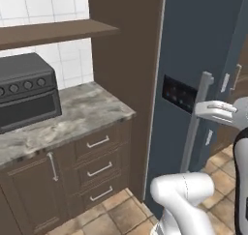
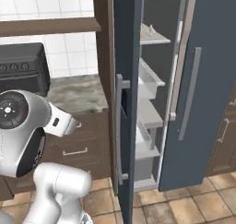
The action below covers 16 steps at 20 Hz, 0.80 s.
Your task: Take the shrimps from the second highest rack and move them to the highest rack where the sweet potato and garlic are located, to maximize freezer space. Close the freezer door after rearranging.
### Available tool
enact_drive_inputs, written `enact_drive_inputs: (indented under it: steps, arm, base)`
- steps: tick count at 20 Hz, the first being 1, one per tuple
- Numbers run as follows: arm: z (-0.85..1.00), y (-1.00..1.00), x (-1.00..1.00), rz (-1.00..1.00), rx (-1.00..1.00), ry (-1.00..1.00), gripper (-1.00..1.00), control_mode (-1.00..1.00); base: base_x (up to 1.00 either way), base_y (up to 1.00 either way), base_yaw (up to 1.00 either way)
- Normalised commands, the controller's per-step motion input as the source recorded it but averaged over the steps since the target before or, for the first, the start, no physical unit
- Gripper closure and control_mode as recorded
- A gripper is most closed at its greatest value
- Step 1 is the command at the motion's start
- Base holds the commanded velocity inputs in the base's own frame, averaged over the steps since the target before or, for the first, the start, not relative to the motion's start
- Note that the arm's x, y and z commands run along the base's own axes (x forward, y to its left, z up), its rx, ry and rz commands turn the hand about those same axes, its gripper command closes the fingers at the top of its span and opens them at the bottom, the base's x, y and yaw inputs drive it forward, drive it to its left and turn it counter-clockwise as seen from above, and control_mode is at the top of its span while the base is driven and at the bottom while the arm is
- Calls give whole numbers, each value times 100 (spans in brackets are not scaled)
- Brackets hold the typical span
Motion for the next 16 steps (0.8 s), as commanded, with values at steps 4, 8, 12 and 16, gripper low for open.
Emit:
enact_drive_inputs:
  steps: [4, 8, 12, 16]
  arm:
    - [0, 0, 0, 0, 0, 0, -100, 100]
    - [0, 0, 0, 0, 0, 0, -100, 100]
    - [0, 0, 0, 0, 0, 0, -100, 100]
    - [-9, -5, 58, -20, 0, 3, -100, -100]
  base:
    - [65, 68, -44]
    - [60, 27, -39]
    - [54, 10, -32]
    - [0, 0, 0]
